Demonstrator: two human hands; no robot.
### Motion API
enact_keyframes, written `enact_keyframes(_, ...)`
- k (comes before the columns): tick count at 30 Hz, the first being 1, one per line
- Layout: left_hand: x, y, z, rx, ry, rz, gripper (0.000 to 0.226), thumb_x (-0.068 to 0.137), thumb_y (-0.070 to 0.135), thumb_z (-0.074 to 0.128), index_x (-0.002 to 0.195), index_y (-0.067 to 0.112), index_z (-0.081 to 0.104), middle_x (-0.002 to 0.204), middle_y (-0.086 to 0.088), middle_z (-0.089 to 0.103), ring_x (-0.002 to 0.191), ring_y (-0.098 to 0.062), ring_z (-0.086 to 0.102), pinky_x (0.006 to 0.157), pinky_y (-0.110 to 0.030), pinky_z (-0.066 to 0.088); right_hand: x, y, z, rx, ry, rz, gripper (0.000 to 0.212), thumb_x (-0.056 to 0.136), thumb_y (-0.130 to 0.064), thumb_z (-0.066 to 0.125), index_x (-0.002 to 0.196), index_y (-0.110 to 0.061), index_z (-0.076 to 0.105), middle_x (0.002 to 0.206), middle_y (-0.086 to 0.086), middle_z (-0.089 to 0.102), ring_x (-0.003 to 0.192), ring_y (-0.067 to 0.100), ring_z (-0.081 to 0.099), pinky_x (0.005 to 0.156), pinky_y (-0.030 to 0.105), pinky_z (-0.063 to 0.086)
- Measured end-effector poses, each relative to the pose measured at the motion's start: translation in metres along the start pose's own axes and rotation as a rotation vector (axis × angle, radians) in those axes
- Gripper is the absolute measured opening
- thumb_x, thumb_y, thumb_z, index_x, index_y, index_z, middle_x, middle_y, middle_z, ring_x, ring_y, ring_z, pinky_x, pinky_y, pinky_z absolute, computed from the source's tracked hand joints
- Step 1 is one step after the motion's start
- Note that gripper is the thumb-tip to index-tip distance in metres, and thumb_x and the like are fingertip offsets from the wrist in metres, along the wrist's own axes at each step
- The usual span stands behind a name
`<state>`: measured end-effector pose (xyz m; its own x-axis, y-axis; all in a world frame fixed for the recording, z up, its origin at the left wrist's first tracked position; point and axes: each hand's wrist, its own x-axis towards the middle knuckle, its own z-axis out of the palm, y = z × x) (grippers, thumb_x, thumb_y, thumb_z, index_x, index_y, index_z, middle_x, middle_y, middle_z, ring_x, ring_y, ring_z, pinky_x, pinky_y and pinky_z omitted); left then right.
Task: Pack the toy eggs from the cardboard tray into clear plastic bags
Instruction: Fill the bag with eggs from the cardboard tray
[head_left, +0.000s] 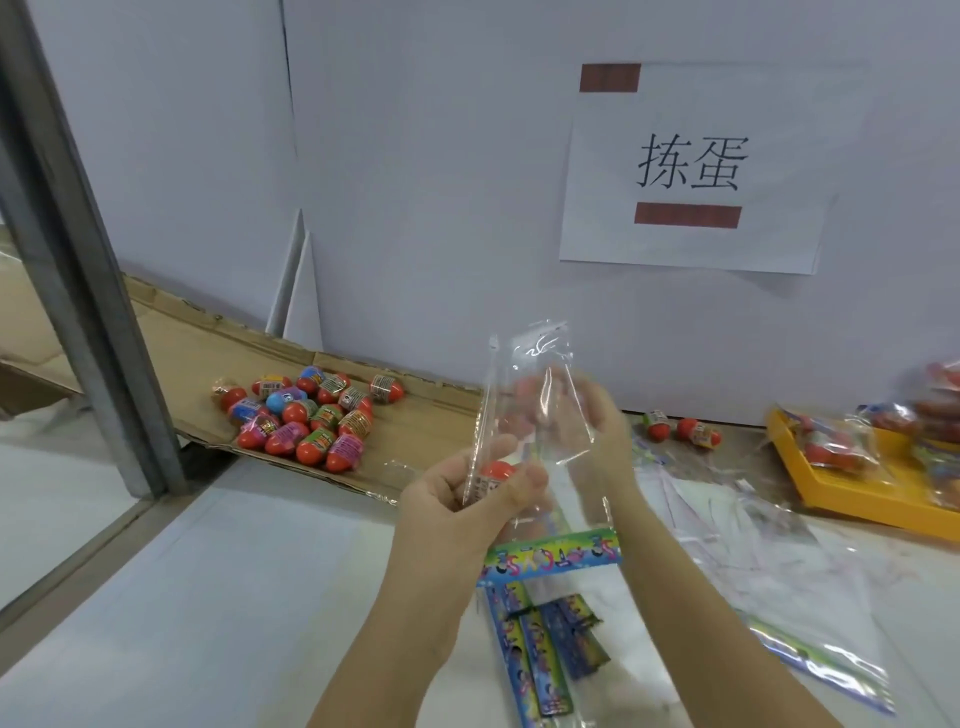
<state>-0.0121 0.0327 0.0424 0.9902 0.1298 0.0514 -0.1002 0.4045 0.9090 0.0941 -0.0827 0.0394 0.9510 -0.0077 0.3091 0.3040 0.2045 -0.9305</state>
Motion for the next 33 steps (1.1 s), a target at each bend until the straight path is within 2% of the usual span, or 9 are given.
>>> enact_keyframes(2, 0.000, -0.001, 0.001, 0.061, -0.031, 0.018, 0.042, 0.052, 0.029, 0.083, 0.093, 0.021, 0.076, 0.086, -0.011, 0.076, 0.077, -0.023, 0.075, 0.058, -0.023, 0.057, -0.001, -0.025, -0.018, 0.052, 0.024, -0.075, 0.020, 0.090, -0.010, 0.061, 0.105, -0.023, 0.059, 0.090, 0.001, 0.071, 0.075, 0.012, 0.066, 0.068, 0.026, 0.054)
enact_keyframes(6, -0.002, -0.004, 0.005, 0.157, -0.095, 0.067, 0.039, 0.045, 0.036, 0.083, 0.083, 0.037, 0.078, 0.086, -0.008, 0.077, 0.076, -0.021, 0.075, 0.061, -0.022, 0.057, -0.011, -0.093, -0.054, -0.059, -0.132, -0.267, 0.027, 0.071, -0.026, 0.071, 0.097, -0.025, 0.064, 0.085, -0.003, 0.071, 0.077, 0.014, 0.067, 0.068, 0.022, 0.052)
enact_keyframes(11, -0.003, -0.006, 0.007, 0.220, -0.125, 0.086, 0.039, 0.048, 0.033, 0.084, 0.086, 0.040, 0.077, 0.089, -0.016, 0.074, 0.074, -0.021, 0.072, 0.061, -0.022, 0.058, -0.028, -0.120, -0.057, -0.558, -0.291, -0.403, 0.025, 0.078, -0.027, 0.074, 0.101, -0.036, 0.068, 0.094, -0.006, 0.072, 0.087, 0.013, 0.066, 0.083, 0.031, 0.051)
enact_keyframes(14, -0.003, -0.007, 0.006, 0.219, -0.143, 0.082, 0.044, 0.049, 0.030, 0.084, 0.092, 0.033, 0.077, 0.088, -0.010, 0.076, 0.077, -0.021, 0.074, 0.061, -0.022, 0.058, -0.028, -0.115, -0.052, -0.758, -0.281, -0.412, 0.027, 0.078, -0.033, 0.071, 0.102, -0.041, 0.063, 0.093, -0.015, 0.068, 0.088, 0.002, 0.061, 0.079, 0.008, 0.039)
enact_keyframes(16, -0.004, -0.008, 0.005, 0.232, -0.160, 0.081, 0.050, 0.049, 0.028, 0.083, 0.098, 0.027, 0.073, 0.088, -0.007, 0.077, 0.076, -0.020, 0.074, 0.061, -0.022, 0.057, -0.028, -0.113, -0.050, -0.785, -0.283, -0.401, 0.024, 0.076, -0.036, 0.070, 0.098, -0.042, 0.064, 0.091, -0.019, 0.067, 0.089, 0.001, 0.058, 0.077, 0.002, 0.036)
enact_keyframes(20, -0.003, -0.010, 0.006, 0.273, -0.184, 0.091, 0.050, 0.046, 0.029, 0.085, 0.095, 0.028, 0.075, 0.086, -0.006, 0.076, 0.074, -0.015, 0.072, 0.064, -0.023, 0.058, -0.028, -0.112, -0.050, -0.772, -0.252, -0.435, 0.023, 0.079, -0.035, 0.071, 0.099, -0.045, 0.064, 0.092, -0.023, 0.067, 0.089, 0.002, 0.057, 0.076, 0.005, 0.036)
enact_keyframes(26, -0.004, -0.007, 0.006, 0.271, -0.189, 0.126, 0.043, 0.050, 0.031, 0.083, 0.092, 0.038, 0.077, 0.086, -0.004, 0.077, 0.074, -0.017, 0.074, 0.064, -0.023, 0.058, -0.032, -0.116, -0.048, -0.913, -0.329, -0.389, 0.026, 0.067, -0.055, 0.057, 0.087, -0.042, 0.066, 0.086, -0.021, 0.067, 0.088, 0.006, 0.055, 0.096, 0.047, 0.040)
enact_keyframes(30, -0.004, -0.007, 0.005, 0.226, -0.194, 0.076, 0.055, 0.049, 0.022, 0.085, 0.103, 0.020, 0.073, 0.092, -0.008, 0.077, 0.075, -0.021, 0.075, 0.062, -0.024, 0.058, -0.034, -0.115, -0.045, -0.984, -0.379, -0.371, 0.022, 0.069, -0.053, 0.053, 0.085, -0.044, 0.066, 0.086, -0.024, 0.065, 0.092, 0.006, 0.053, 0.095, 0.042, 0.040)
enact_keyframes(33, -0.005, -0.007, 0.006, 0.192, -0.210, 0.059, 0.046, 0.051, 0.024, 0.084, 0.096, 0.021, 0.077, 0.092, -0.008, 0.077, 0.076, -0.022, 0.075, 0.063, -0.024, 0.058, -0.035, -0.115, -0.044, -1.003, -0.409, -0.390, 0.021, 0.072, -0.055, 0.049, 0.086, -0.049, 0.064, 0.084, -0.026, 0.063, 0.093, -0.003, 0.046, 0.091, 0.029, 0.032)
